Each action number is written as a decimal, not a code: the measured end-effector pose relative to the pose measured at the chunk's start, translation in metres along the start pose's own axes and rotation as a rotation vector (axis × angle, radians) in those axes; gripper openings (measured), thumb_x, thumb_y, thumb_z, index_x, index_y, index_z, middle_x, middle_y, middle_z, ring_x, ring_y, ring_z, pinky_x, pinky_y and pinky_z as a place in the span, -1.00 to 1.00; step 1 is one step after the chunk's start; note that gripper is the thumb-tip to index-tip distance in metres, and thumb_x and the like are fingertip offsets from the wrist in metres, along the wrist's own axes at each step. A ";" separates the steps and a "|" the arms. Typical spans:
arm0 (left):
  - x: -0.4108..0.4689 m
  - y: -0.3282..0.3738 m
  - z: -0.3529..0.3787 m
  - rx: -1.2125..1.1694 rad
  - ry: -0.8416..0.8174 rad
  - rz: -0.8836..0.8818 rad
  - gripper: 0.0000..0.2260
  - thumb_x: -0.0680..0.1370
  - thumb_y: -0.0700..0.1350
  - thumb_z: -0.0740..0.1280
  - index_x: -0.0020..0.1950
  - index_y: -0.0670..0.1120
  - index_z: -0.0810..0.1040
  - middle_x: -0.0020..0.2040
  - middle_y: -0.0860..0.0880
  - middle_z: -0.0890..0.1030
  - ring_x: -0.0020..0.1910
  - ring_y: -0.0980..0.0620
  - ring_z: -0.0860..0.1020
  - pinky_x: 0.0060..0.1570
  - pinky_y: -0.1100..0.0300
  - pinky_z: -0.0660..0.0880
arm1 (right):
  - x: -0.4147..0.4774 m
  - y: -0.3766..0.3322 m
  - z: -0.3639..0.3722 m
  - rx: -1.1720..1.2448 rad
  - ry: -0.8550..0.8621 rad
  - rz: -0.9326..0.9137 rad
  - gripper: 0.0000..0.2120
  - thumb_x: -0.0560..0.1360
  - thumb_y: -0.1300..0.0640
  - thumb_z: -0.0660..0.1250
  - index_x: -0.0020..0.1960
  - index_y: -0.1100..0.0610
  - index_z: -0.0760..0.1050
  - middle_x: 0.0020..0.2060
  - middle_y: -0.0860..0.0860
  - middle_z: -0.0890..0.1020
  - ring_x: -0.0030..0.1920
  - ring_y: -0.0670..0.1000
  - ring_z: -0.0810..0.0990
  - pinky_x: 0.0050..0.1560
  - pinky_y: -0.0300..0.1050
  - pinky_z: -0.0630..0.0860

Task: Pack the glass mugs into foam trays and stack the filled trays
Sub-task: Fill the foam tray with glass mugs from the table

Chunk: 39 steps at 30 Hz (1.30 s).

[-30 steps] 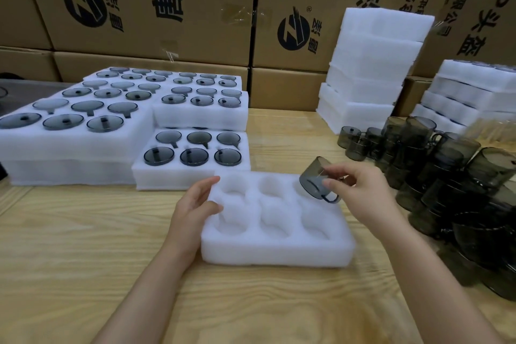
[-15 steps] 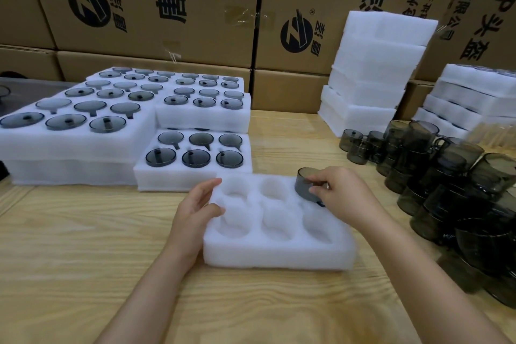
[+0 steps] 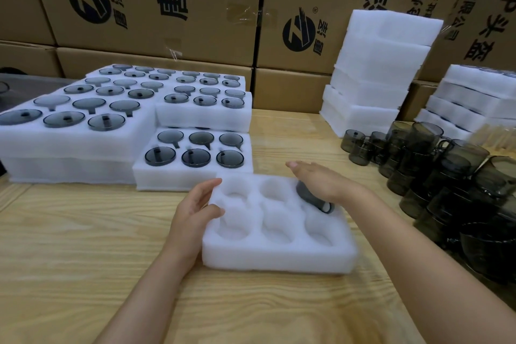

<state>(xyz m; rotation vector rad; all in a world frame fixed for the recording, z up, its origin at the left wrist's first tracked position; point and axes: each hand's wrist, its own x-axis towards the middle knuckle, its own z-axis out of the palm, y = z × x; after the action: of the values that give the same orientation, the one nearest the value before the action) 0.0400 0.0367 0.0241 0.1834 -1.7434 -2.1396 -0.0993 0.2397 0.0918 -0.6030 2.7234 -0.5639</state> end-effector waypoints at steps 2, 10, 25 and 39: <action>0.000 0.000 0.000 -0.001 0.004 0.001 -0.53 0.22 -0.25 0.28 0.12 -0.04 0.58 -0.10 0.15 0.67 -0.11 0.25 0.60 -0.22 0.39 0.50 | 0.003 -0.002 0.001 -0.066 -0.032 -0.019 -0.52 0.62 -0.18 -0.16 0.47 -0.11 0.21 0.47 -0.09 0.27 0.47 0.03 0.17 0.38 -0.05 0.11; 0.000 0.002 0.001 -0.012 0.005 -0.027 -0.52 0.21 -0.24 0.29 0.12 -0.02 0.58 -0.03 0.05 0.66 -0.07 0.14 0.60 -0.16 0.28 0.51 | -0.010 -0.012 -0.007 -0.493 0.183 -0.094 -0.52 0.51 -0.29 0.09 0.22 0.02 0.43 0.13 -0.01 0.54 0.14 0.07 0.48 -0.04 -0.05 0.41; -0.005 0.010 0.005 0.025 0.009 -0.012 -0.53 0.21 -0.25 0.27 0.10 -0.03 0.57 -0.12 0.19 0.67 -0.12 0.27 0.59 -0.22 0.43 0.48 | -0.033 0.007 -0.010 -0.030 0.121 -0.052 -0.51 0.35 -0.26 0.39 0.07 0.01 0.31 -0.09 -0.17 0.31 -0.05 -0.06 0.40 -0.46 -0.34 0.39; 0.012 0.032 0.136 1.381 -0.653 0.299 -0.48 0.67 0.01 -0.02 0.57 -0.16 -0.06 0.59 -0.06 -0.04 0.55 0.05 -0.05 0.49 0.15 -0.10 | -0.006 0.030 0.011 0.878 0.213 0.058 -0.78 0.63 0.15 0.09 0.05 0.15 0.51 -0.02 0.09 0.58 -0.10 -0.03 0.55 -0.12 -0.27 0.52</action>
<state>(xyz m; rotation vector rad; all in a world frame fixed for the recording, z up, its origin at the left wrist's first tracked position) -0.0097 0.1515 0.0867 -0.4506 -3.0490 -0.4656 -0.1009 0.2643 0.0705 -0.2305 2.2934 -1.7299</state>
